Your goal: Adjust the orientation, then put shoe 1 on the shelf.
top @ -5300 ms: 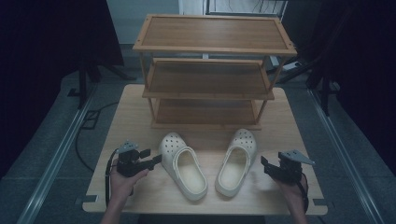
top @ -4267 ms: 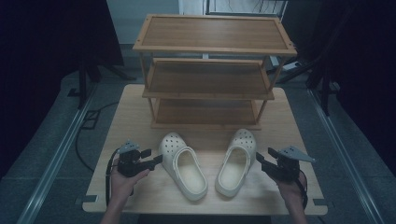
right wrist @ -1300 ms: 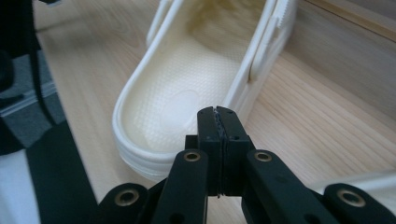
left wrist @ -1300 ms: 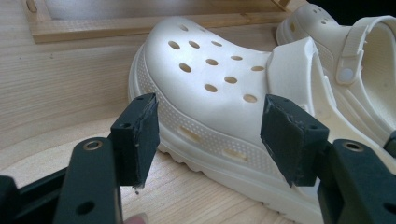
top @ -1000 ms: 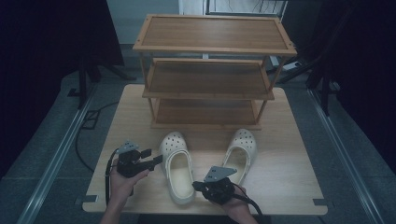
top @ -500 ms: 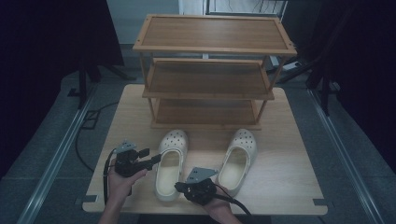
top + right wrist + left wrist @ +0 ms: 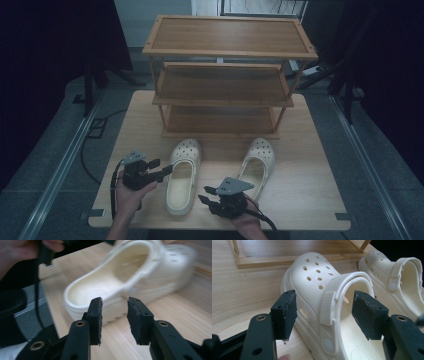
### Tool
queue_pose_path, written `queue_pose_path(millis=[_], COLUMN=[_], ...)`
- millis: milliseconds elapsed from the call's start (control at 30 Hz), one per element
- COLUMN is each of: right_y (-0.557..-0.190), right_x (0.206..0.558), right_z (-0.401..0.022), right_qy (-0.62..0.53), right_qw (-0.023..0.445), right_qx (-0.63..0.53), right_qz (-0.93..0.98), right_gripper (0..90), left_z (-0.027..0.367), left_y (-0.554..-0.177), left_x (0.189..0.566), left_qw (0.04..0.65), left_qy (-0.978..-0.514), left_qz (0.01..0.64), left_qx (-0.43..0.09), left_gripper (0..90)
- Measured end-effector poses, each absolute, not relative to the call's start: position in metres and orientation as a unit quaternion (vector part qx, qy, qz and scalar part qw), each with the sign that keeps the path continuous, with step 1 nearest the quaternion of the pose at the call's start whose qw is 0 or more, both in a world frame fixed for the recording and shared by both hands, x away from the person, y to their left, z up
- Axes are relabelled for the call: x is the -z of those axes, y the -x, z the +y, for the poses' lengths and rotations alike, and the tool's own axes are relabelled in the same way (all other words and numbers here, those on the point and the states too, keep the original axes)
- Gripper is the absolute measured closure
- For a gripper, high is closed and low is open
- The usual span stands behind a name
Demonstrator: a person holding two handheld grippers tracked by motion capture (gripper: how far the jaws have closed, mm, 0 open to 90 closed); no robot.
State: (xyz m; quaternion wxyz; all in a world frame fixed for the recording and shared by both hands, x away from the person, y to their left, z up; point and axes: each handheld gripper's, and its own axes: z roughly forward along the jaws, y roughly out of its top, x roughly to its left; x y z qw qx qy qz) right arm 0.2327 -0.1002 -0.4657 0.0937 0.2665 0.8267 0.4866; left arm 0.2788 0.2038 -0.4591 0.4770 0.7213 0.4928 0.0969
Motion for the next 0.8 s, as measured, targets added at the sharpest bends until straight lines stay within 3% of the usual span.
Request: queue_pose_path(millis=[167,600,800], right_y=[-0.237,-0.238,-0.239], right_x=[0.465,0.471,0.472], right_z=[-0.123,-0.129,-0.129], right_qy=[-0.296,-0.306,-0.310], right_qw=[0.116,0.121,0.123], right_qx=[-0.487,-0.474,-0.473], right_qz=[0.813,0.816,0.815], right_gripper=[56.6,55.1,54.0], left_z=[0.196,0.179,0.170], left_y=[-0.278,-0.280,-0.283], left_x=[0.459,0.471,0.482], left_qw=[0.470,0.441,0.418], left_qy=[-0.723,-0.732,-0.738], left_qz=[0.494,0.501,0.510], left_qx=[-0.110,-0.133,-0.146], left_gripper=[36.8,38.4,54.3])
